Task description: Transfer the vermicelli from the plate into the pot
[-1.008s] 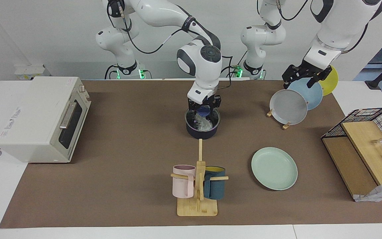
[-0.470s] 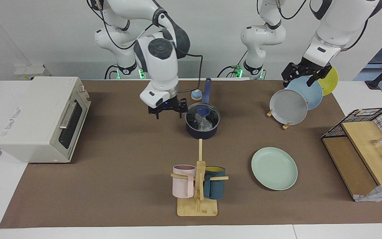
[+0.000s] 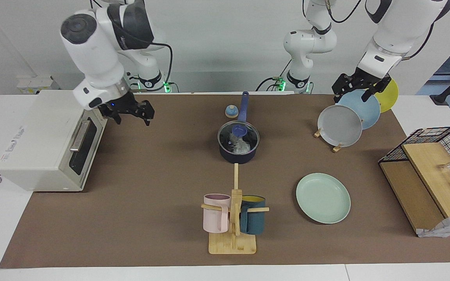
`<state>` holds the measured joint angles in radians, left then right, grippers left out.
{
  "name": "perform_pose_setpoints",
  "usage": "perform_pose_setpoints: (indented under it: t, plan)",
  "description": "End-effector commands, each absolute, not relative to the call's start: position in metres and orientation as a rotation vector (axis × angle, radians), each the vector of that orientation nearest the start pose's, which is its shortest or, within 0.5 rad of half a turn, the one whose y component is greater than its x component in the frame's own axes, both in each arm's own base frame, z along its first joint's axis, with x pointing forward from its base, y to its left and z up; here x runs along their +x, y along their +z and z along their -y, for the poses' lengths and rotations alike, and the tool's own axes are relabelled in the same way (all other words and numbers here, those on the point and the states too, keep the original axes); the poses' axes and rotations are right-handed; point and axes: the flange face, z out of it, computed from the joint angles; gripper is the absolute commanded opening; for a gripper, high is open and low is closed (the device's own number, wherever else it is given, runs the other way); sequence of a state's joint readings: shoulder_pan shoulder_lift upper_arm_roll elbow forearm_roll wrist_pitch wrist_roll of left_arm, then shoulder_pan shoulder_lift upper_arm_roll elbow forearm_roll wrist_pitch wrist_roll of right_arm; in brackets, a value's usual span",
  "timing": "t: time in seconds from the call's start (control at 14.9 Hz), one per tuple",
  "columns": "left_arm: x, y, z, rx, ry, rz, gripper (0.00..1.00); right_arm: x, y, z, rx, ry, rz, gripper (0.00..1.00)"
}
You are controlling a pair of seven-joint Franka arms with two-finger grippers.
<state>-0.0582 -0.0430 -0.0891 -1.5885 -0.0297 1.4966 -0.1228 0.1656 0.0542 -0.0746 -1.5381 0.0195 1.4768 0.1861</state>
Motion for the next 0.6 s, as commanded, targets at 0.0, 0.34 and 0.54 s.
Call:
perform_pose_setpoints:
  t: [0.0, 0.34, 0.54]
  plan:
    - [0.522, 0.637, 0.081, -3.172, 0.076, -0.042, 1.0, 0.546, 0.622, -0.027, -3.144, 0.188, -0.133, 1.0]
    - [0.52, 0.638, 0.087, -3.169, 0.078, -0.069, 1.0, 0.543, 0.626, -0.003, -3.147, 0.166, -0.052, 1.0]
    - [0.521, 0.637, 0.085, -3.17, 0.08, -0.062, 1.0, 0.543, 0.625, -0.002, -3.147, 0.166, -0.037, 1.0]
